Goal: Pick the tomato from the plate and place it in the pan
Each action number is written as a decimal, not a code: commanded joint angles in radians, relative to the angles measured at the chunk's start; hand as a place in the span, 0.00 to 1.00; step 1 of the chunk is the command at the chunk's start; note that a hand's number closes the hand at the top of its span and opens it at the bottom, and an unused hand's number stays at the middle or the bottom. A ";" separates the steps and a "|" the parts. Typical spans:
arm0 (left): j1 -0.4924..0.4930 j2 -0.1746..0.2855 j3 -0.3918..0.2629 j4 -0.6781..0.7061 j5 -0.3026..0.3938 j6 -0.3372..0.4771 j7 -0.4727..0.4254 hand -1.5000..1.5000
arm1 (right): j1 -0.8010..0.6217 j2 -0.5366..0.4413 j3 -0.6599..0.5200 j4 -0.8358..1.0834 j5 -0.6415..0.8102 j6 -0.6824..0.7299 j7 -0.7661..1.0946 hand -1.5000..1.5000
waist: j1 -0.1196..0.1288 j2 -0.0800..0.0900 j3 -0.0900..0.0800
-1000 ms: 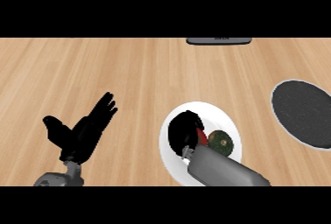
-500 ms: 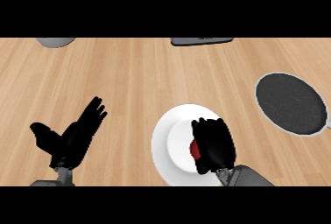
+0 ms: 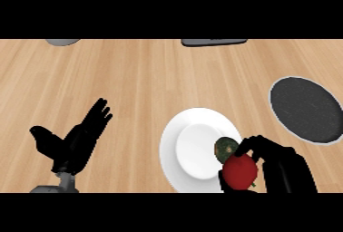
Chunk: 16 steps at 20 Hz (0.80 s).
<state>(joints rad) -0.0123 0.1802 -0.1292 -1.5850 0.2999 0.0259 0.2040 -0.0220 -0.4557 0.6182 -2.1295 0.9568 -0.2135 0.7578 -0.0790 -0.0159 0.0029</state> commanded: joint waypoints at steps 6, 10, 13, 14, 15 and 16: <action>-0.043 -0.038 -0.051 0.039 -0.045 -0.013 -0.015 0.50 | 0.291 -0.142 -0.336 -0.032 -0.405 -0.256 -0.313 1.00 | 0.061 0.017 0.000; -0.032 -0.069 -0.071 0.049 -0.076 0.014 -0.018 0.50 | 0.296 -0.170 -0.440 0.172 -0.429 -0.280 -0.504 1.00 | 0.070 0.017 -0.001; -0.090 -0.039 -0.038 0.004 -0.037 -0.010 0.058 0.50 | 0.160 -0.106 -0.456 0.374 -0.393 -0.309 -0.562 1.00 | 0.085 0.018 -0.002; -0.042 -0.059 -0.051 0.045 -0.054 -0.022 -0.022 0.50 | 0.155 -0.100 -0.482 0.445 -0.426 -0.324 -0.619 1.00 | 0.085 0.018 -0.002; -0.049 -0.023 -0.025 0.009 -0.036 -0.037 0.021 0.50 | 0.095 -0.109 -0.521 0.475 -0.448 -0.301 -0.617 1.00 | 0.088 0.018 -0.002; -0.098 -0.078 -0.052 0.106 -0.089 0.004 -0.020 0.50 | 0.070 -0.085 -0.526 0.528 -0.452 -0.331 -0.664 1.00 | 0.083 0.019 -0.002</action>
<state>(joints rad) -0.0719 0.1357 -0.1674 -1.5408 0.2517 0.0079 0.2047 0.1414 -0.5745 0.1535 -1.7829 0.5326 -0.5071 0.2022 -0.0010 0.0015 0.0015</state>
